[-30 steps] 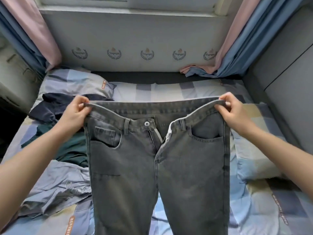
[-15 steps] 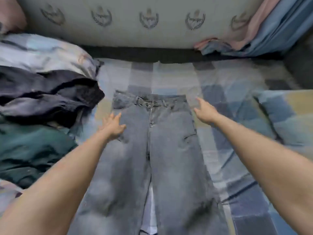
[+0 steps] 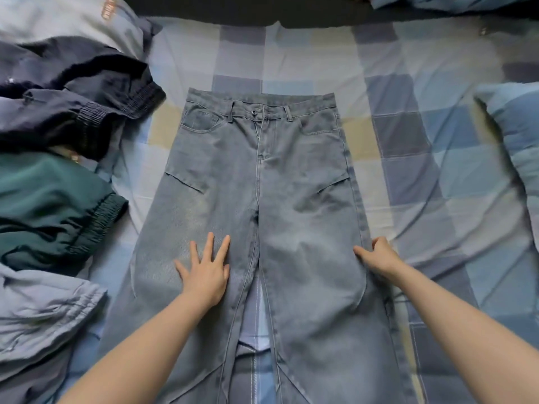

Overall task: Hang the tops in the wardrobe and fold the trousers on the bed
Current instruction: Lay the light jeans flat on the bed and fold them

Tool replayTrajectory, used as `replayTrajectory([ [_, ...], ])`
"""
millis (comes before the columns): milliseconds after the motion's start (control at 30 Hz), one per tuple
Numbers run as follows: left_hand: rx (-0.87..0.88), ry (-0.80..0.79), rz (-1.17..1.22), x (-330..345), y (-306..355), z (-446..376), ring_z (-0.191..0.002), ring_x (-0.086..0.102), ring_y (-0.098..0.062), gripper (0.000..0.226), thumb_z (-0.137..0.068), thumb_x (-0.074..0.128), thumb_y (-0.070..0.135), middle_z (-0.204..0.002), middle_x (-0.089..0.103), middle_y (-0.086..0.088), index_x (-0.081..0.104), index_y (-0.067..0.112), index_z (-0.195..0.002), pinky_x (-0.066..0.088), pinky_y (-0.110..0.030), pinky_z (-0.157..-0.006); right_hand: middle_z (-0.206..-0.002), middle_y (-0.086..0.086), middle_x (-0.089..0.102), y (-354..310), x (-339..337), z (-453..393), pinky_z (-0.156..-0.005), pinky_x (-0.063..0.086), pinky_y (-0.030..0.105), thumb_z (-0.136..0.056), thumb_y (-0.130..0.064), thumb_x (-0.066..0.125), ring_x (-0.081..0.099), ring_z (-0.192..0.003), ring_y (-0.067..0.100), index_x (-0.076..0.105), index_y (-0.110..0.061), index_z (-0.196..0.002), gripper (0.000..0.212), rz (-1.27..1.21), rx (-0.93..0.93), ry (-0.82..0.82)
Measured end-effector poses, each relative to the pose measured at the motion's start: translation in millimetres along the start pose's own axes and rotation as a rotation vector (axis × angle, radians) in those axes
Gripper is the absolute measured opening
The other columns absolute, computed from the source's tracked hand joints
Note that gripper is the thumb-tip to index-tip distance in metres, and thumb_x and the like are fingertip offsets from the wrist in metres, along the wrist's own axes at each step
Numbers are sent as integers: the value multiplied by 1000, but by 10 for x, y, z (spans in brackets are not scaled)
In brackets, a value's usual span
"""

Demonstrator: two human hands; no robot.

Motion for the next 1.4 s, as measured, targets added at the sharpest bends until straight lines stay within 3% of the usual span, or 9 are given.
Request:
replayTrajectory([
  [167, 425, 159, -234, 232, 503, 330, -151, -10, -27, 60, -103, 26, 44, -164, -11, 6, -5, 38, -154, 0, -57, -116, -110, 30, 63, 112, -388, -36, -81, 44, 40, -95, -23, 55, 58, -103, 42, 62, 6, -104, 31, 2, -32, 194],
  [333, 233, 44, -213, 604, 660, 675, -150, -13, -30, 63, -102, 28, 28, -164, -11, -6, -2, 16, -156, -1, -51, -120, -86, 12, 60, 628, -193, 359, -66, 45, 30, -98, -25, 53, 54, -78, 21, 64, 5, -103, 33, -374, 27, 26],
  [500, 196, 79, 262, 841, 1011, 1369, -127, 43, -31, 31, -100, 46, 32, -128, 54, -10, 62, 7, -107, 34, -37, -101, -83, 8, 67, 1385, 205, 1161, -61, 50, 27, -92, -34, 62, 64, -76, 23, 63, -10, -94, 24, -548, 225, -191],
  [633, -144, -314, 850, 1440, 1096, 1787, -98, 58, -25, 18, -92, 63, 25, -102, 63, -7, 54, 13, -102, 37, -27, -74, -63, -8, 68, 1907, 550, 1811, -44, 41, 16, -87, -28, 69, 61, -51, 4, 66, -13, -94, 16, -360, 270, -409],
  [767, -248, -638, 1169, 1868, 1121, 2305, -72, 66, -12, 17, -93, 65, 16, -88, 73, -4, 64, 5, -106, 50, -20, -59, -101, 1, 74, 2375, 729, 2352, -76, 57, 32, -87, -25, 70, 71, -91, 18, 67, -14, -109, 25, -342, 272, -604],
  [867, -277, -782, 1241, 1992, 1045, 2581, -62, 67, -9, 16, -95, 61, 25, -75, 73, 2, 66, 10, -101, 51, -22, -53, -102, 0, 74, 2625, 652, 2600, -71, 54, 25, -86, -29, 68, 71, -92, 16, 67, -15, -109, 27, -468, 350, -617],
  [967, -281, -649, 976, 2019, 790, 2632, -41, 55, -14, 18, -93, 60, 16, -53, 58, 1, 54, 11, -77, 47, -25, -45, -66, 1, 62, 2808, 561, 2640, -58, 40, 23, -91, -21, 63, 58, -57, 14, 57, -12, -76, 19, -148, 350, -464],
  [1133, -214, -400, 500, 1752, 178, 2563, -86, 66, -29, 17, -87, 49, 12, -87, 72, -10, 57, 19, -74, 53, -33, -76, -131, 2, 59, 2405, 503, 2629, -85, 46, 31, -90, -15, 41, 58, -118, 24, 58, -20, -121, 35, 865, 194, -288],
  [1400, -487, 233, 354, 868, -1607, 2436, -115, 43, -46, 40, -80, 62, -2, -123, 51, -28, 56, -1, -120, 38, -53, -94, -99, 13, 67, 518, 1788, 2864, -81, 48, 35, -93, -20, 48, 62, -95, 29, 62, -13, -96, 16, 300, -182, -420],
])
Point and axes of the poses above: each hand's wrist, its own z-axis away from the middle knuckle, its own x-axis out of the palm, y = z × x, the point moved 8 cm from there along -z, towards the middle knuckle
